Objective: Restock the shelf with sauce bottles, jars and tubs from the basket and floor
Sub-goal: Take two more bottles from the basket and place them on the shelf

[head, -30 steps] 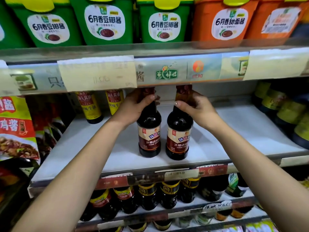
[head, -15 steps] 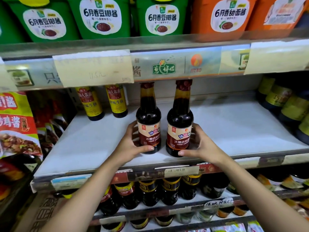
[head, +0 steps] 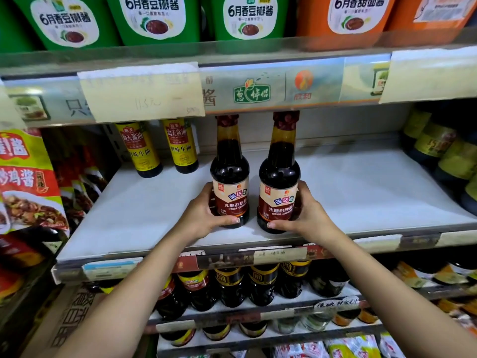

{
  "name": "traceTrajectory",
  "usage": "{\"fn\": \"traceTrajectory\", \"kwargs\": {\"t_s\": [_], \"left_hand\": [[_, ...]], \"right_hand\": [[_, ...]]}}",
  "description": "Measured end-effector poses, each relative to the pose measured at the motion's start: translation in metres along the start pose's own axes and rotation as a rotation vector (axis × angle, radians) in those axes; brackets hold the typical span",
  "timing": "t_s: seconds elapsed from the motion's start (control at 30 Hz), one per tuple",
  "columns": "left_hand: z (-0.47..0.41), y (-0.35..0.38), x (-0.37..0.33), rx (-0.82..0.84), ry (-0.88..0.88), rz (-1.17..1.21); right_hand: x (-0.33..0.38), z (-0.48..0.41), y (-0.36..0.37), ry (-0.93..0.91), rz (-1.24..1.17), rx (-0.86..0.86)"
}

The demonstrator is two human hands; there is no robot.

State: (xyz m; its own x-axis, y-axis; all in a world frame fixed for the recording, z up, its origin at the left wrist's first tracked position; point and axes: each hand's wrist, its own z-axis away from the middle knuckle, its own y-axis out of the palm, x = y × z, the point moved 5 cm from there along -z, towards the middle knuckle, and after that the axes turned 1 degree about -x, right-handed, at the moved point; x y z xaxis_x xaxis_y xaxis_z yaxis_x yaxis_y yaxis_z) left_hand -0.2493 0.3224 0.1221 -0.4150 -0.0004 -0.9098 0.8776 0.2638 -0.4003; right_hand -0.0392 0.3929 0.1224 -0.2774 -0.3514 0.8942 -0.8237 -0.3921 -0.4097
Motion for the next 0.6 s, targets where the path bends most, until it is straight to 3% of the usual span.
{"fn": "traceTrajectory", "kwargs": {"t_s": [0.4,0.6], "left_hand": [[-0.002,0.006,0.004,0.123,0.001,0.061],[0.003,0.012,-0.005,-0.11,0.027,-0.062]], "right_hand": [[0.004,0.001,0.0,0.018,0.092,-0.043],[-0.002,0.002,-0.001,0.037,0.021,0.041]]}}
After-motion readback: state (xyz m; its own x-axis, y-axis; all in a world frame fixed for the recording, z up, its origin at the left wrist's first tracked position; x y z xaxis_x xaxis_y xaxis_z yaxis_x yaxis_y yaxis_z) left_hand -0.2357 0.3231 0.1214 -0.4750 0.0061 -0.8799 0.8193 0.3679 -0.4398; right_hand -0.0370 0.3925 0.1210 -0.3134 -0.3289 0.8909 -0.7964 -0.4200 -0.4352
